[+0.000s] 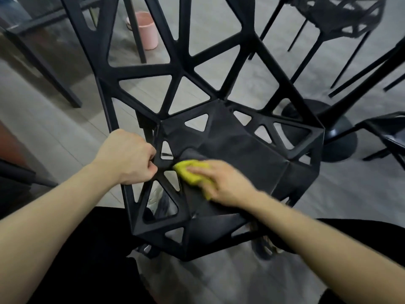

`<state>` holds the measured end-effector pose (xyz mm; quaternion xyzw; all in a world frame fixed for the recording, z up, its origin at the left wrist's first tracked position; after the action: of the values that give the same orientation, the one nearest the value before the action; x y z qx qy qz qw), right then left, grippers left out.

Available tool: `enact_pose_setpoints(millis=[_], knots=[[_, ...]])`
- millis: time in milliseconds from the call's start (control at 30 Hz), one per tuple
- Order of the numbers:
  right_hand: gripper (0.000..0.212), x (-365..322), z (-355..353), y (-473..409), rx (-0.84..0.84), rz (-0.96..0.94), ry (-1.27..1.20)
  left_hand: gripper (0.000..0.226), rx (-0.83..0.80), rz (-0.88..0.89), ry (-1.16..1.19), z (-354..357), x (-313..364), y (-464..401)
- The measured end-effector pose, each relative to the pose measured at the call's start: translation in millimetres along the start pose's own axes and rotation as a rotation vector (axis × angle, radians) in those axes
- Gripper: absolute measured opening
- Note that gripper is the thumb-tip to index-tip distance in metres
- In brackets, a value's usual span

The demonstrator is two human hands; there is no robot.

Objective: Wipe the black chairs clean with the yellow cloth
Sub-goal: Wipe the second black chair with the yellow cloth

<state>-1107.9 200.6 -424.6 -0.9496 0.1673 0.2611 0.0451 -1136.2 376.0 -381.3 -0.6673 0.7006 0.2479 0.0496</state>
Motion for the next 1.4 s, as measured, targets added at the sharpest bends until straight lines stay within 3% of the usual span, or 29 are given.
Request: enact_pose_setpoints(millis=[100, 167, 267, 367, 433, 500, 600, 700, 767, 867, 933, 967, 1033, 1100, 1167, 1267, 1400], knots=[[0.053, 122.0, -66.2, 10.9, 0.186, 0.405, 0.100, 0.036, 0.005, -0.008, 0.045, 1.1, -2.2, -1.5], [0.052, 158.0, -60.8, 22.5, 0.196, 0.632, 0.036, 0.044, 0.010, -0.007, 0.092, 4.0, -4.2, -3.9], [0.053, 59.9, -5.5, 10.7, 0.191, 0.420, 0.017, 0.049, -0.007, -0.017, 0.112, 7.1, -7.1, -6.4], [0.051, -54.9, 47.1, 23.7, 0.050, 0.169, -0.022, 0.043, -0.017, -0.041, 0.114, 8.1, -10.5, -6.2], [0.052, -53.9, 37.9, 42.5, 0.039, 0.123, -0.033, 0.040, -0.008, -0.033, 0.094, 7.4, -7.7, -7.0], [0.052, 8.9, 10.0, 66.4, 0.090, 0.240, 0.025, 0.037, -0.002, -0.033, 0.061, 6.6, -7.1, -5.2], [0.053, 118.4, -58.1, 122.1, 0.293, 0.640, 0.062, 0.038, 0.084, -0.032, 0.081, 1.4, 3.6, 5.5], [0.046, 111.1, -58.0, 143.6, 0.433, 0.814, 0.003, 0.044, 0.088, 0.063, 0.188, 2.3, 46.2, 20.8], [0.039, 41.9, -26.9, 129.6, 0.497, 0.658, 0.054, 0.053, 0.035, 0.151, 0.232, 6.1, 84.6, 26.1], [0.033, -64.1, 37.8, 112.7, 0.348, 0.210, 0.087, 0.052, -0.020, 0.144, 0.331, 3.3, 110.1, 16.9], [0.034, -67.3, 35.6, 127.8, 0.326, 0.072, 0.117, 0.041, -0.063, 0.106, 0.427, 3.0, 114.7, 8.5], [0.035, -45.7, 25.9, 140.5, 0.364, 0.097, 0.134, 0.042, -0.088, 0.107, 0.471, 2.2, 118.7, 5.8], [0.039, 27.0, -6.8, 177.7, 0.523, 0.345, 0.102, 0.048, -0.158, 0.138, 0.518, 0.0, 131.4, 3.8], [0.044, 103.1, -36.3, 225.2, 0.761, 0.715, -0.101, 0.062, -0.227, 0.182, 0.541, 1.9, 143.6, -3.0], [0.046, 122.7, -31.8, 239.6, 0.950, 0.904, -0.292, 0.082, -0.298, 0.217, 0.551, 5.1, 152.7, -16.4], [0.045, 49.2, 3.3, 219.8, 1.065, 0.852, -0.235, 0.105, -0.405, 0.237, 0.561, 3.8, 158.3, -39.0], [0.049, -25.8, 57.9, 209.1, 0.900, 0.587, -0.138, 0.113, -0.501, 0.252, 0.436, -10.0, 166.9, -49.7]])
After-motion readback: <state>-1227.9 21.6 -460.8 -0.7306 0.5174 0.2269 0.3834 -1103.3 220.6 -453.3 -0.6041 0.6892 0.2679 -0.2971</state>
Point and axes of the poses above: each hand's wrist, its own y-axis away from the middle knuckle, its own z-axis out of the palm, x = y × z, the point moved 10 cm from there along -y, towards the middle knuckle, and after that the axes turned 9 degrees about -x, right-handed, at the moved point
